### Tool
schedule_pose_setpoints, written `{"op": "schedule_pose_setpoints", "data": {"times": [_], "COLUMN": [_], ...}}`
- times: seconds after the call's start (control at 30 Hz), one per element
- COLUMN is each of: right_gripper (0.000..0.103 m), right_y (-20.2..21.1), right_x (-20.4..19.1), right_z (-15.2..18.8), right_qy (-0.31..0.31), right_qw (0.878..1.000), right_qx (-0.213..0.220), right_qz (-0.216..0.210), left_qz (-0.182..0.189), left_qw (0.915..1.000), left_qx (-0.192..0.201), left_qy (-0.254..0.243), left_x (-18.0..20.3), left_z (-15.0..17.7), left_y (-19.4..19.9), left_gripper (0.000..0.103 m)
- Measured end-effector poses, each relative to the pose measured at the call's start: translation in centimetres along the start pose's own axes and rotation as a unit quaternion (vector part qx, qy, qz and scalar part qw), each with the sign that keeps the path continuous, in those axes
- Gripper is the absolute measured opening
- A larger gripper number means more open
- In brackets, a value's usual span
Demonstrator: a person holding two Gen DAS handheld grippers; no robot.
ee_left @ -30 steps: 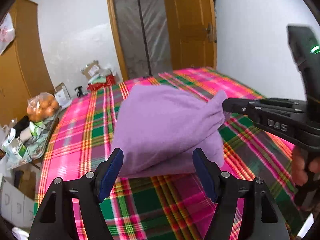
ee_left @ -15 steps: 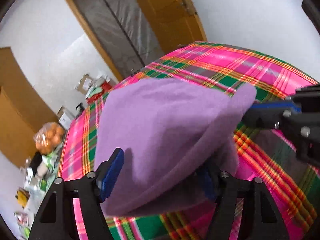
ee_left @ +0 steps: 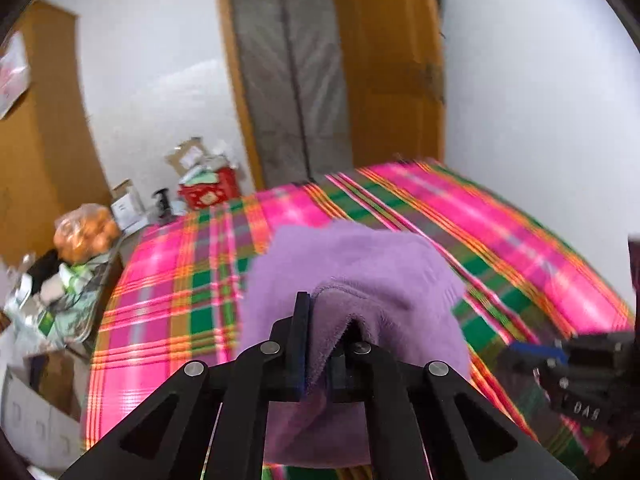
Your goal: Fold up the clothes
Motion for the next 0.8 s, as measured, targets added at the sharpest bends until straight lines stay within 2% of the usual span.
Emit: {"op": "schedule_pose_setpoints", "data": {"times": [0.13,0.2,0.27,0.33,0.43,0.7,0.77,0.8], "right_gripper": [0.011,0.018,0.035,0.042,0.046,0.045,0.023,0.021], "right_y": [-0.6,-0.8,-1.0,-1.4,-2.1,-3.9,-3.8,-3.7], "right_x": [-0.7,-1.0,-1.2,-1.5,-2.1,-4.6,-5.5,-6.0], "right_z": [0.1,0.0,-0.2,-0.5,-0.6,0.3,0.4,0.4], "right_qy": [0.001,-0.001,-0.003,-0.008,-0.011,0.025,0.038,0.048], "right_qw": [1.0,1.0,1.0,0.999,0.999,0.997,0.997,0.996], "right_qx": [-0.011,-0.014,-0.015,-0.015,-0.026,-0.054,-0.054,-0.053], "right_qz": [-0.008,-0.016,-0.025,-0.037,-0.044,-0.046,-0.045,-0.044], "left_qz": [-0.038,-0.058,-0.073,-0.085,-0.103,-0.103,-0.103,-0.104], "left_qw": [0.9983,0.9962,0.9934,0.9897,0.9834,0.9744,0.9745,0.9742], "left_qx": [0.019,0.025,0.026,0.022,0.002,-0.017,-0.019,-0.02], "left_qy": [0.039,0.059,0.085,0.113,0.149,0.199,0.198,0.199], "left_x": [-3.7,-5.6,-7.6,-9.6,-12.3,-14.1,-14.2,-14.3], "left_z": [0.1,0.5,1.2,2.2,4.5,7.9,8.2,8.3], "left_y": [1.2,2.0,2.5,2.9,2.7,2.1,2.0,1.9], "left_gripper": [0.006,0.006,0.006,0.006,0.006,0.006,0.006,0.006]}}
Point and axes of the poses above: each gripper's, at about its wrist camera, not at the fingertips, and y roughly against the way its jaws point, x to its right, z to its underside, the point moved 7 cm from there along -y, roughly the way its jaws point, and after that the axes turned 10 degrees about -y, right-handed, at the moved point
